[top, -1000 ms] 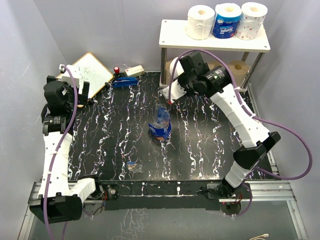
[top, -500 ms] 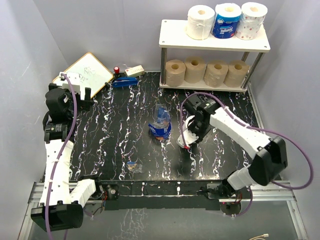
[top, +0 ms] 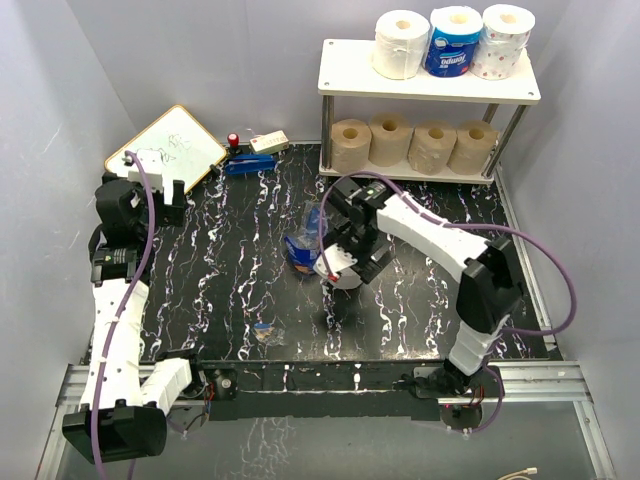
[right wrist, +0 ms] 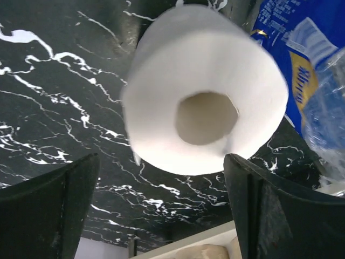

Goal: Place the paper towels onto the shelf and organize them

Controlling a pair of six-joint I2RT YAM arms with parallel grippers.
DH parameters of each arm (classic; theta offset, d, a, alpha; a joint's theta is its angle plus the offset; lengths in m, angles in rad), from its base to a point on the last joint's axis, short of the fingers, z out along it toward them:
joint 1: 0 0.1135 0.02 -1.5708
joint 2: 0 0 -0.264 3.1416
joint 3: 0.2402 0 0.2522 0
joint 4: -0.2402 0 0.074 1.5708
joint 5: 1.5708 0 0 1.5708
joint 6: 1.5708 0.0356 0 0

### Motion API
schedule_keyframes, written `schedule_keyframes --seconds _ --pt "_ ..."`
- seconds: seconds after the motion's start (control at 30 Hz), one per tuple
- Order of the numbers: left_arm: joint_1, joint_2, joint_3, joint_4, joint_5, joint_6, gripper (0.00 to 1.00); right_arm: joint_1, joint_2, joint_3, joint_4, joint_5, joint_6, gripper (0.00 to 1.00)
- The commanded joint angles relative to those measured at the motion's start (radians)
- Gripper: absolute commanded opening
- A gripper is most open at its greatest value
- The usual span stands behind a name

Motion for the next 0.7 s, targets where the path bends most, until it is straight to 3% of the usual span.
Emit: schedule_keyframes --seconds 0.0,0.13,0.3,0.37,0.43,0.53,0.63,0.67 --pt "0.009 -0.025 -0.012 -0.007 0.016 -0.002 0.98 0.021 0.064 0.09 -0.029 0.055 0.068 0.98" --pt "0.01 -0.027 -0.023 -0.006 0.015 0.002 0.98 0.025 0.047 0.125 -0.002 0.027 0.177 0.98" --pt "0.015 -0.032 -0.03 -0.019 0.013 0.005 0.98 0.057 0.088 0.418 0.032 0.136 0.597 0.98" --pt "0.02 -0.031 -0.023 -0.04 0.026 0.012 0.98 0.012 0.063 0.5 0.047 0.069 0.71 0.98" --pt "0.03 -0.03 -0.008 -0.073 0.041 0.008 0.98 -0.025 -0.011 0.441 0.081 0.014 0.824 0.98" --pt "0.048 -0.036 0.005 -0.109 0.059 -0.01 0.98 -0.025 -0.104 0.255 -0.01 -0.081 0.801 0.98" --pt "0.068 -0.046 0.012 -0.151 0.071 -0.015 0.98 0.063 -0.196 0.126 0.0 -0.07 0.853 0.98" --pt "0.074 -0.046 0.01 -0.166 0.073 -0.015 0.98 0.104 -0.24 0.074 0.078 -0.032 0.886 0.98"
